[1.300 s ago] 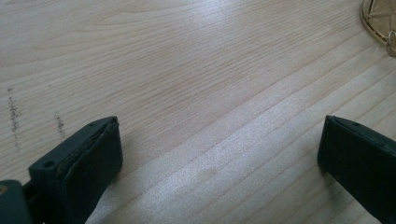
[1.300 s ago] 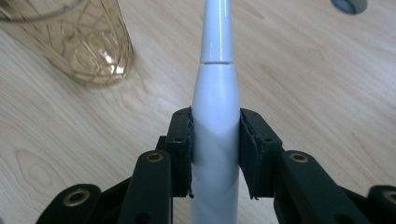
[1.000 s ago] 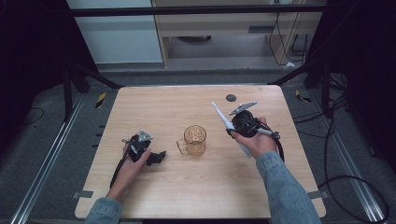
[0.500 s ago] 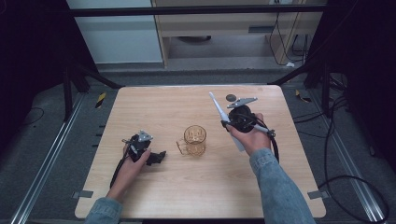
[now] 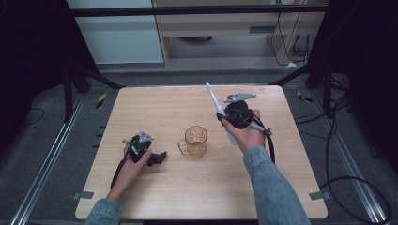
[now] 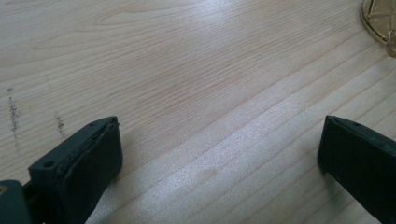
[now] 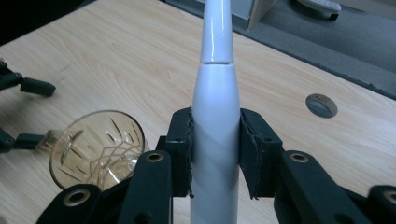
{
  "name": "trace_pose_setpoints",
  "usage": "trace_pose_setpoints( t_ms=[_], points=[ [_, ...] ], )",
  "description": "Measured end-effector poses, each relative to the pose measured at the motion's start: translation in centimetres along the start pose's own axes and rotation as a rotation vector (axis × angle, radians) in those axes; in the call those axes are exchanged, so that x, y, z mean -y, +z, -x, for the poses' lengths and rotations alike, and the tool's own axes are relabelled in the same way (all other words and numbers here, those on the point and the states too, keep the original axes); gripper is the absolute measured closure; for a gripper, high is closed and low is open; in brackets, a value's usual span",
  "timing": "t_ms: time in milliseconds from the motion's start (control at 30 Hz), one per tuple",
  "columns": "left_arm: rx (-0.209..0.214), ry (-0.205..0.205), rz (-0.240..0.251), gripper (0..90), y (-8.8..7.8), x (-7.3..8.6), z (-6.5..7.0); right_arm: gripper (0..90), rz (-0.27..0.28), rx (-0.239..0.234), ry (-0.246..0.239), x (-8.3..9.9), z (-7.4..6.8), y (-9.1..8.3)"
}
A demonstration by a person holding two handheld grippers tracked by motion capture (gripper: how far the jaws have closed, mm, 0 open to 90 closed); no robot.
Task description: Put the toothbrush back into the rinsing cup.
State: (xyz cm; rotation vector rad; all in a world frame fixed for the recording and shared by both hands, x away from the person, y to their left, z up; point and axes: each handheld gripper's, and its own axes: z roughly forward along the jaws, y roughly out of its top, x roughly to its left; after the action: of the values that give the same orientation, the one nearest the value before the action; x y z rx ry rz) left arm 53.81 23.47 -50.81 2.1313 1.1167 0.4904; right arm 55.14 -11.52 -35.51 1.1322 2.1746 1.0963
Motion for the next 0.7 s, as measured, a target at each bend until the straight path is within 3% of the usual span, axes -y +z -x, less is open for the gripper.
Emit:
trace_pose_setpoints(
  t_ms=[267, 700],
  points=[
    [0.000, -0.002, 0.001, 0.0, 0.0, 0.0, 0.0, 66.9, 0.044, 0.017, -0.002, -1.1, -0.7, 0.0],
    [0.001, 0.000, 0.003, 0.0, 0.0, 0.0, 0.0, 66.9, 0.150, 0.004, 0.000, -3.9, -2.4, 0.2]
  ],
)
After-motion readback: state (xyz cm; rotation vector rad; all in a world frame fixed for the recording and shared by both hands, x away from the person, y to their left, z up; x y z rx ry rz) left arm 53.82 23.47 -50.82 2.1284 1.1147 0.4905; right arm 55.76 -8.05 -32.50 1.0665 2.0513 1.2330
